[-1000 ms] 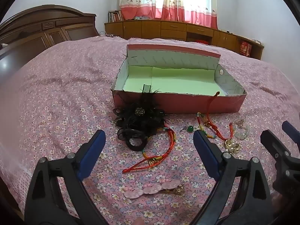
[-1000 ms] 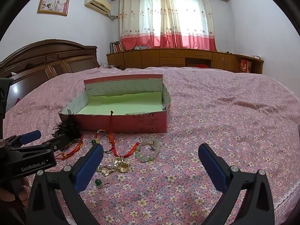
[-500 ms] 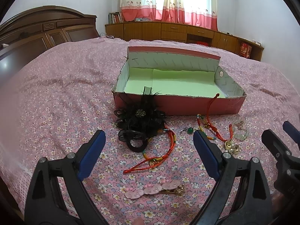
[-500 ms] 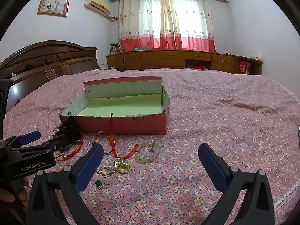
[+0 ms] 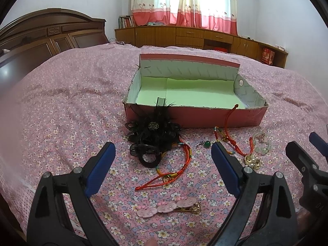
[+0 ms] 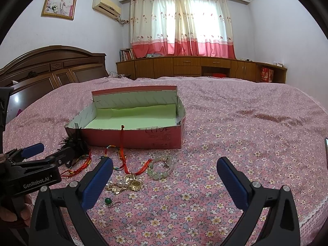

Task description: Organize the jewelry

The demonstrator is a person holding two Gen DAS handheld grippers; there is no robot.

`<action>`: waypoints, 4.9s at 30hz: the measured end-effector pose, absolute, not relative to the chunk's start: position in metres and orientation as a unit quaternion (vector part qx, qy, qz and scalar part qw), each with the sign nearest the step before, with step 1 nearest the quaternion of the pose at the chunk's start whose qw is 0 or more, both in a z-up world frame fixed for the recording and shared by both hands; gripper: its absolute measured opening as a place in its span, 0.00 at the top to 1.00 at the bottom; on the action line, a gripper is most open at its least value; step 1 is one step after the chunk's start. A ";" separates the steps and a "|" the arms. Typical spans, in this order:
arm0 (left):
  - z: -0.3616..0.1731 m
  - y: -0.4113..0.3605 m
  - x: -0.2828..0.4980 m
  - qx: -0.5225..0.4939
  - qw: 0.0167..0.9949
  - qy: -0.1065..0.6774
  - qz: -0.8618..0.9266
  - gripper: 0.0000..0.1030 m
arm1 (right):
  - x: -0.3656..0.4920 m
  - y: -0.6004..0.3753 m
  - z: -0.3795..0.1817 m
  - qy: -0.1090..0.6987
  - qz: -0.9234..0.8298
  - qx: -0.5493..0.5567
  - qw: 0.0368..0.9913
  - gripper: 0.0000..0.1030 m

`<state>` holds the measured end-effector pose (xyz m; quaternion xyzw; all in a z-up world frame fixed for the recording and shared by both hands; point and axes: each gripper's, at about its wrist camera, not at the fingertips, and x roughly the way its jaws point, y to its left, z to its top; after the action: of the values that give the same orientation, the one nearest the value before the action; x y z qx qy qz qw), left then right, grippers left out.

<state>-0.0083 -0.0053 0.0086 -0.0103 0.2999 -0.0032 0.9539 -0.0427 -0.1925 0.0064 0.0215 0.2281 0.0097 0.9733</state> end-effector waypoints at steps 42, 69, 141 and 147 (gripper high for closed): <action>0.009 0.008 0.005 -0.022 0.951 0.307 0.000 0.14 | -0.035 -0.193 0.005 0.241 0.006 0.020 0.970 0.00; -0.020 0.029 0.079 -0.107 0.904 0.414 -0.013 0.29 | 0.042 -0.212 -0.031 0.399 0.025 0.053 0.915 0.43; 0.032 0.016 0.183 -0.047 0.913 0.402 -0.043 0.46 | 0.191 -0.181 0.044 0.384 0.126 0.027 0.914 0.91; 0.015 0.015 0.204 -0.045 0.901 0.431 -0.033 0.46 | 0.216 -0.189 0.023 0.412 0.116 0.032 0.903 0.91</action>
<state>0.2036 0.0146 0.0150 -0.0453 0.4307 -0.0326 0.9008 0.2158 -0.1894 0.0227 0.0315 0.4118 0.1157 0.9034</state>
